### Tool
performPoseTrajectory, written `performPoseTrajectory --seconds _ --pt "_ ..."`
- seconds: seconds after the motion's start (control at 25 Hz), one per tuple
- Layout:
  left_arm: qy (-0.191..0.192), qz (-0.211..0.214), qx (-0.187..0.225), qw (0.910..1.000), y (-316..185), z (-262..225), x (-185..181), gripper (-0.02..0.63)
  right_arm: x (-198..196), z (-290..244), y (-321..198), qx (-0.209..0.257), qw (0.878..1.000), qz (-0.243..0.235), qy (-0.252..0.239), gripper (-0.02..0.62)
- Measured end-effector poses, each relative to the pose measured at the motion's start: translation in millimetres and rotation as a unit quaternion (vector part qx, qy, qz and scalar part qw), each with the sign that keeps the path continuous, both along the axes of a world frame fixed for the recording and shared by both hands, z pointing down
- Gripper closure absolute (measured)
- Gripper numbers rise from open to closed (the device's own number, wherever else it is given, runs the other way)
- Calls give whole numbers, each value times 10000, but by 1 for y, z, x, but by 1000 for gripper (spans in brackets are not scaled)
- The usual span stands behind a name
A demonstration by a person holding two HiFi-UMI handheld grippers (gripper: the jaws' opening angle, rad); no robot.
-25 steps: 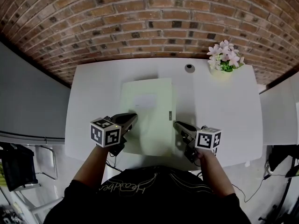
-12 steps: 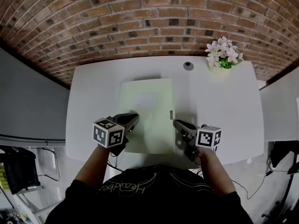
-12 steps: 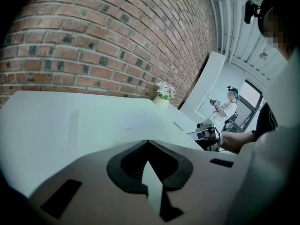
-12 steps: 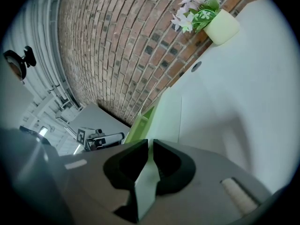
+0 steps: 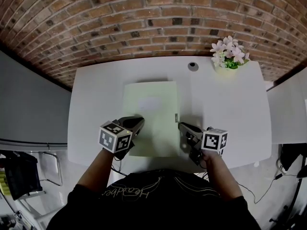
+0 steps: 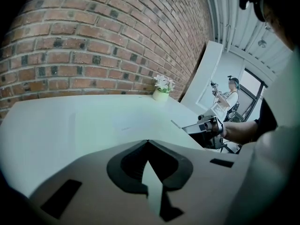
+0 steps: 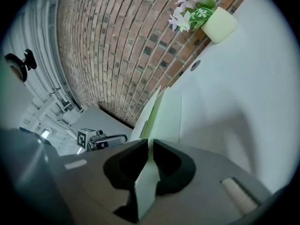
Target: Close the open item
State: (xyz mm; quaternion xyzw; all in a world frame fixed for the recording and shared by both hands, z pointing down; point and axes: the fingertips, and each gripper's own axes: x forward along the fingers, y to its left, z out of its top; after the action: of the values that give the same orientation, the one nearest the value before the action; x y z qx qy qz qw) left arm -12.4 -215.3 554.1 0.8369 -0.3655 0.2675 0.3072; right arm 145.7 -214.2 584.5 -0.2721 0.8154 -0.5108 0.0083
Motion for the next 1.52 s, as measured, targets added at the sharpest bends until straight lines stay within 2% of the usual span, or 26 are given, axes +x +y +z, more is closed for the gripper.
performPoseTrajectory --seconds 0.8,1.08,1.24,1.52 --pt "-819 172 35 9965 4 18 8 604 -2 -3 0 -19 9998 -71 -173 555" --pt "-1041 184 -38 9944 5 22 9 604 2 5 1 -64 9999 -110 -13 555" --pt "-1280 161 -39 9916 6 25 8 604 -4 -4 1 -38 9997 -128 -206 555" --pt "-1725 253 -77 9847 7 28 9 604 -4 -4 1 8 9997 -166 -167 555"
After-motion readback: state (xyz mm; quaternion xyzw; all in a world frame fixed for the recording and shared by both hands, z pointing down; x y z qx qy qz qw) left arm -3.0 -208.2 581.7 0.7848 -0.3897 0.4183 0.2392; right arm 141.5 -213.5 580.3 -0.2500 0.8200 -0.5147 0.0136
